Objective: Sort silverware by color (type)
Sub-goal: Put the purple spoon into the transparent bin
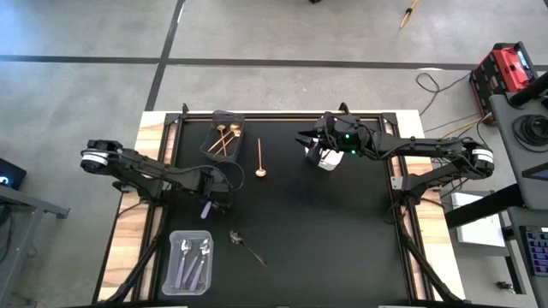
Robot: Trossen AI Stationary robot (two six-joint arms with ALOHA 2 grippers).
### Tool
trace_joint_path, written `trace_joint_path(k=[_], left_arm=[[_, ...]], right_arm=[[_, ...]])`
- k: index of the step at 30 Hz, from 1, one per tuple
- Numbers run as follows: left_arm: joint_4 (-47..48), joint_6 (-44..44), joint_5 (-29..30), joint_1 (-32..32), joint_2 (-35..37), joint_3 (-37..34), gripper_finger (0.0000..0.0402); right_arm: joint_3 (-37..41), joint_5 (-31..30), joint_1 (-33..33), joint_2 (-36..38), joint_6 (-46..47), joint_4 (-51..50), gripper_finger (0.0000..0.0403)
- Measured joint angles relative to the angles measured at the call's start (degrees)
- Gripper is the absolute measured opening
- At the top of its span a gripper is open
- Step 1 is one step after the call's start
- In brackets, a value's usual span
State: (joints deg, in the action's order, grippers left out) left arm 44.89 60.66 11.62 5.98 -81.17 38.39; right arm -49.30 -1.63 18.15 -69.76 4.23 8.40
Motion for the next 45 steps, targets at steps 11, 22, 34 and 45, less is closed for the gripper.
trace_joint_path(k=[11,22,34,45], left_arm=[[-3.3,1.3,-0.3,0.0,0.2,-2.5,0.0191],[-4.2,1.5,-0.6,0.0,0.1,-2.4,0.0126],[-5.4,2.0,-0.6,0.1,0.1,-2.5,0.0076],[-5.9,2.7,-0.2,0.0,0.0,-2.5,0.0033]], right_arm=[[0.0,0.0,0.0,0.0,-0.1,0.0,0.0109],[0.0,0.0,0.0,0.0,-0.4,0.0,0.0109],[0.0,0.0,0.0,0.0,-0.4,0.0,0.0109],[0.0,0.0,0.0,0.0,-0.4,0.0,0.0109]])
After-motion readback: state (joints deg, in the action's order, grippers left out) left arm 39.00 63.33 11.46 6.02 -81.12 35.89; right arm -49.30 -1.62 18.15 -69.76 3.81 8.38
